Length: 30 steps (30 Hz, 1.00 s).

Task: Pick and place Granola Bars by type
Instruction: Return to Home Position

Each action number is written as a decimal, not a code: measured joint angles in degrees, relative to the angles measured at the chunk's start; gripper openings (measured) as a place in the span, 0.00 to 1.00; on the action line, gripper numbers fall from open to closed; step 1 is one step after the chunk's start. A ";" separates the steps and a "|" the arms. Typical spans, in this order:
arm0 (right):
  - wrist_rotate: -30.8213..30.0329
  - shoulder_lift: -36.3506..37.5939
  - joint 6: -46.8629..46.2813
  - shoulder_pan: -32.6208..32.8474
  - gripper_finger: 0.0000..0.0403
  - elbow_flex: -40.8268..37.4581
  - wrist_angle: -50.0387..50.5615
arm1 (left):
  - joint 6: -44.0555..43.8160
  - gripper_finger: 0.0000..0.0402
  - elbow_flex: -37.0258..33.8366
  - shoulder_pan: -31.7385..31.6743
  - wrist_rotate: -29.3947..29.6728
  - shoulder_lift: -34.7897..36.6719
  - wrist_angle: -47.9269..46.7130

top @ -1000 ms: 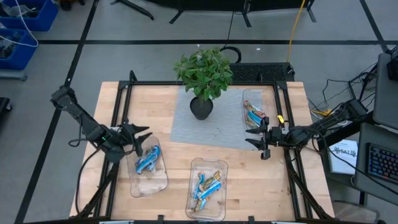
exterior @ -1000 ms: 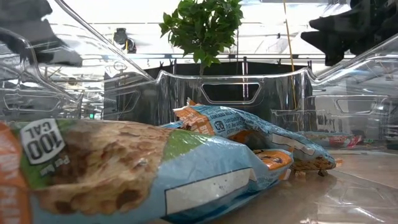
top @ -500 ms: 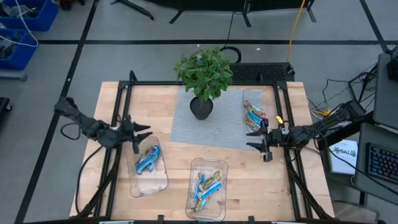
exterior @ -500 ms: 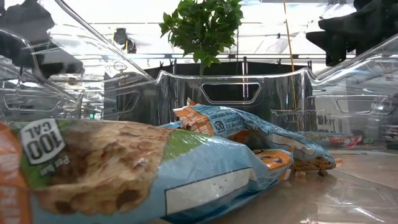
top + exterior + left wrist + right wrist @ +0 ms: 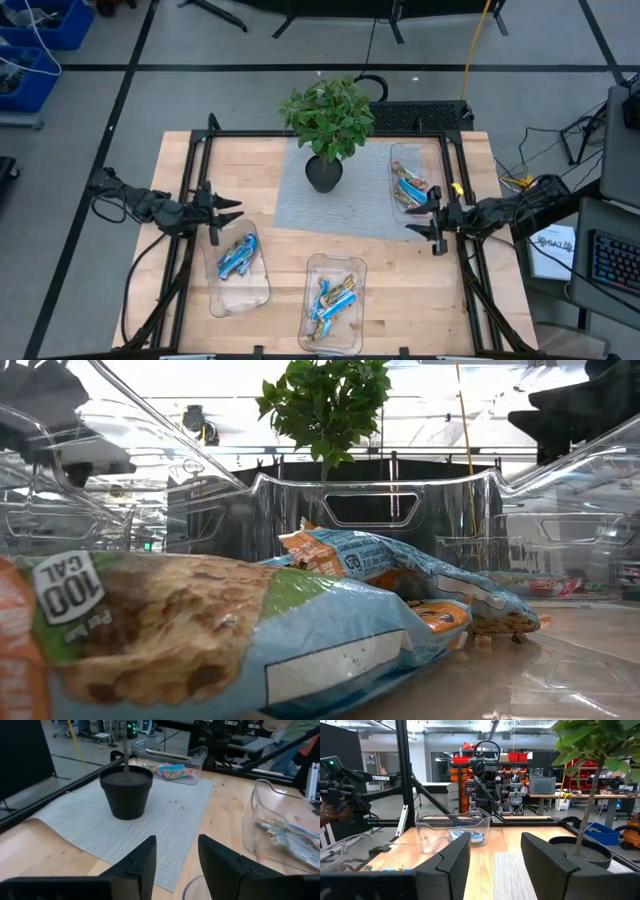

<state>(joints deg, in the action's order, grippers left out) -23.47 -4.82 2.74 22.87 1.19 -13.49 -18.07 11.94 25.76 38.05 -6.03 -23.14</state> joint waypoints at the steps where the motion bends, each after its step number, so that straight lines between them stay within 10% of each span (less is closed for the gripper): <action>1: -0.02 1.44 0.23 0.00 0.41 0.00 1.13 | -0.13 0.37 0.00 -0.40 -0.53 0.01 -0.08; 14: 0.27 4.74 0.63 -0.04 0.41 -0.09 6.60 | 0.80 0.37 0.00 -7.38 -5.28 0.16 -0.12; 22: 13.88 4.72 -0.15 -0.02 0.41 -0.22 6.51 | 3.56 0.37 -0.16 -13.00 -13.16 0.17 0.54; 30: 5.63 4.74 2.19 -0.09 0.41 0.52 7.05 | 3.88 0.37 -2.99 -19.04 -20.59 0.16 2.01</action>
<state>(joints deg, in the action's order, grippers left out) -17.84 -0.08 4.93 22.79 1.71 -6.45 -14.19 8.96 6.72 17.45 -5.87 -21.13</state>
